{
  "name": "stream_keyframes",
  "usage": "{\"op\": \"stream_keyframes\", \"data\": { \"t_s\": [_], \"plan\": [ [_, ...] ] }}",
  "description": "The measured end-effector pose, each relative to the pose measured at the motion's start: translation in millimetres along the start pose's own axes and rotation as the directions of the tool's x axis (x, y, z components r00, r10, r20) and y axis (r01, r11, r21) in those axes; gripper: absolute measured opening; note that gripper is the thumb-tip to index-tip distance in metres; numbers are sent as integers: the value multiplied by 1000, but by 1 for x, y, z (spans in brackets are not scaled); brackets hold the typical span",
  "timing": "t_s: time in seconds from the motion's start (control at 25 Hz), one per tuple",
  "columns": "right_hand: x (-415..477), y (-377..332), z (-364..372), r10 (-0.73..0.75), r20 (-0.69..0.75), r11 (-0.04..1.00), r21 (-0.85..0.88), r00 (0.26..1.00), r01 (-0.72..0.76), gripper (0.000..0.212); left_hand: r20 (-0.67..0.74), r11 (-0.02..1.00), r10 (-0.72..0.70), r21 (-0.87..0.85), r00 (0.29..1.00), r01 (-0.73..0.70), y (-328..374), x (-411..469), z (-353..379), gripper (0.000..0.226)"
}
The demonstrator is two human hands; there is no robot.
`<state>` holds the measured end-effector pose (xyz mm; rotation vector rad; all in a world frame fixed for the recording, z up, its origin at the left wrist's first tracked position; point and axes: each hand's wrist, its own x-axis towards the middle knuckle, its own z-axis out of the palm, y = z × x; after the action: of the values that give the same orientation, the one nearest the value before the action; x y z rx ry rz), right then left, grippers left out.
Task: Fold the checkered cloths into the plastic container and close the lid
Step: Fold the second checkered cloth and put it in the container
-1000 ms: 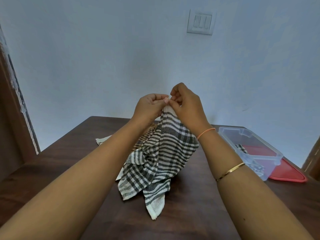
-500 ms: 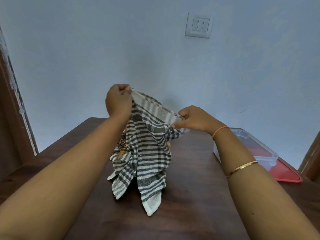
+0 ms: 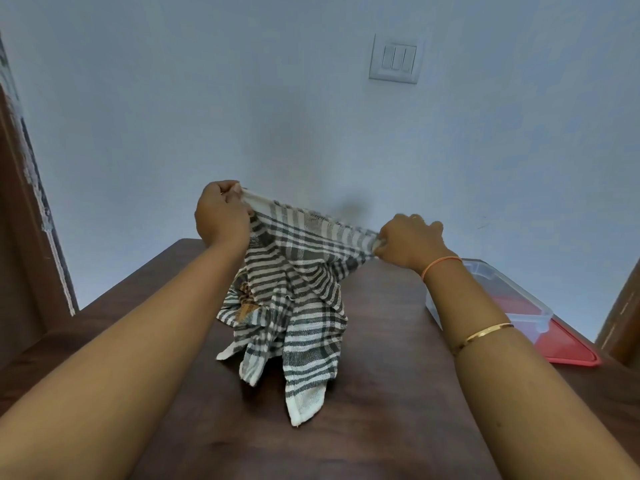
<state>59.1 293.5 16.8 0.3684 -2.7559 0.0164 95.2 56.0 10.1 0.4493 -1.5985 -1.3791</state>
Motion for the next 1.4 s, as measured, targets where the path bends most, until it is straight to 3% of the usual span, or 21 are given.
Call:
{"op": "stream_keyframes", "data": {
  "t_s": [0.16, 0.28, 0.6, 0.76, 1.08, 1.24, 1.4],
  "plan": [
    [7, -1, -9, 178, -293, 984, 79, 939, -162, 29, 53, 972, -31, -230, 998, 42, 9, 1, 4, 14],
    [6, 4, -19, 240, -410, 969, 162, 880, -188, 43, 59, 953, 22, -302, 998, -3, 18, 6, 4, 11],
    [4, 1, -54, 314, -654, 911, 413, 688, -23, 59, -24, 844, 224, -495, 974, -206, 73, 4, 5, 18],
    [5, 3, -69, 355, -635, 873, 488, 686, 1, 57, -33, 879, 247, -413, 969, -238, 86, 9, 9, 15],
    [-4, 4, -68, 302, -677, 923, 384, 671, -29, 45, -37, 981, 116, -155, 993, -120, 68, 15, 11, 18],
    [-5, -1, -77, 262, -748, 896, 423, 610, 133, 51, -36, 962, 169, -214, 985, -173, 80, 18, 12, 12],
    [2, -1, -85, 279, -657, 789, 573, 700, 223, 67, -34, 904, 205, -376, 978, -203, 99, 25, 12, 19]
  ]
}}
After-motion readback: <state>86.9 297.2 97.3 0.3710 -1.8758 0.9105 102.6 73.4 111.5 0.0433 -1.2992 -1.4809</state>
